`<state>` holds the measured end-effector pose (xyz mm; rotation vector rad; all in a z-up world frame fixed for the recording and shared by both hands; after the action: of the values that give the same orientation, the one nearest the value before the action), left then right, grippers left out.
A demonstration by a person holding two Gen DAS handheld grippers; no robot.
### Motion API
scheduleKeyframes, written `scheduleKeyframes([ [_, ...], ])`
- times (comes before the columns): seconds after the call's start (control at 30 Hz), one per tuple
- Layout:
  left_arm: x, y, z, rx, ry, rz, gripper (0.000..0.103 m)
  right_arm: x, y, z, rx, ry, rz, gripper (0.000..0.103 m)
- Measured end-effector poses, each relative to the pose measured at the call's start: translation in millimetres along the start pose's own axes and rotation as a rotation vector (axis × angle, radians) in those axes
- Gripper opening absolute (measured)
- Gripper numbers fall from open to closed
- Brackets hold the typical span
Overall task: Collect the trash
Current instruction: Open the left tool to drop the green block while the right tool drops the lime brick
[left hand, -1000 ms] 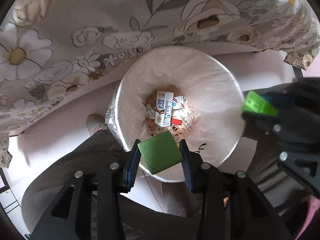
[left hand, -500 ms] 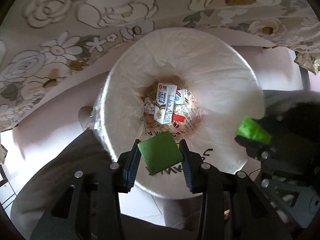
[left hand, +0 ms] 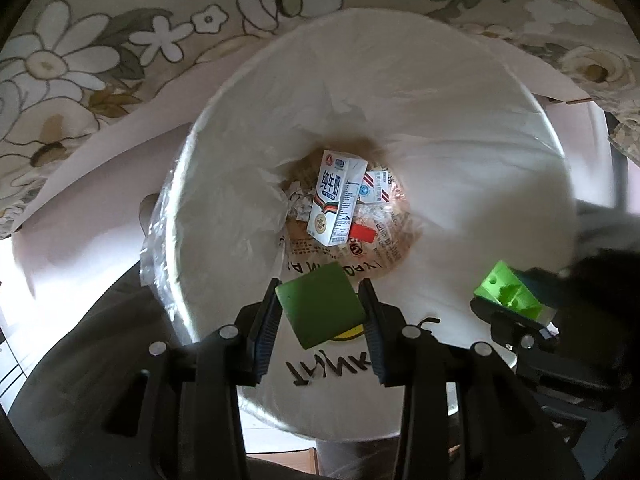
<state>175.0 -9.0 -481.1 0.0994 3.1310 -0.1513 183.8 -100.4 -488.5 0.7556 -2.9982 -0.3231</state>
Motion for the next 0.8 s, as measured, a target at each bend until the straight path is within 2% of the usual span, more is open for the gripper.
scheduleKeyframes([
  [0.3, -2, -1, 11, 0.019, 0.033, -0.022, 0.041, -2, -4, 11, 0.005, 0.033, 0.017, 0.023],
  [0.33, -2, -2, 9, 0.023, 0.035, -0.021, 0.042, -2, -4, 11, 0.008, 0.038, 0.019, 0.026],
  [0.37, -3, -2, 9, 0.026, 0.034, -0.022, 0.048, -1, -4, 12, 0.011, 0.042, 0.019, 0.029],
  [0.43, -4, -1, 8, 0.020, 0.026, -0.028, 0.057, -1, -6, 13, 0.033, 0.040, 0.017, 0.046],
  [0.8, -6, 5, -3, 0.026, 0.014, -0.047, 0.057, -3, -5, 2, 0.040, 0.002, 0.002, 0.046],
])
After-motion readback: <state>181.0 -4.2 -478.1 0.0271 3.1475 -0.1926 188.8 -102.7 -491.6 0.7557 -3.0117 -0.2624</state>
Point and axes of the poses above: each gripper's, at about its wrist camera, not at the fingertips, and z roughly the way its jaws point, y to its left, x to its underside, the point moved 7 cm from there along z, roughly the way its jaws point, and after that the axes turned 11 degrees about -y, right-handed, at the moved point
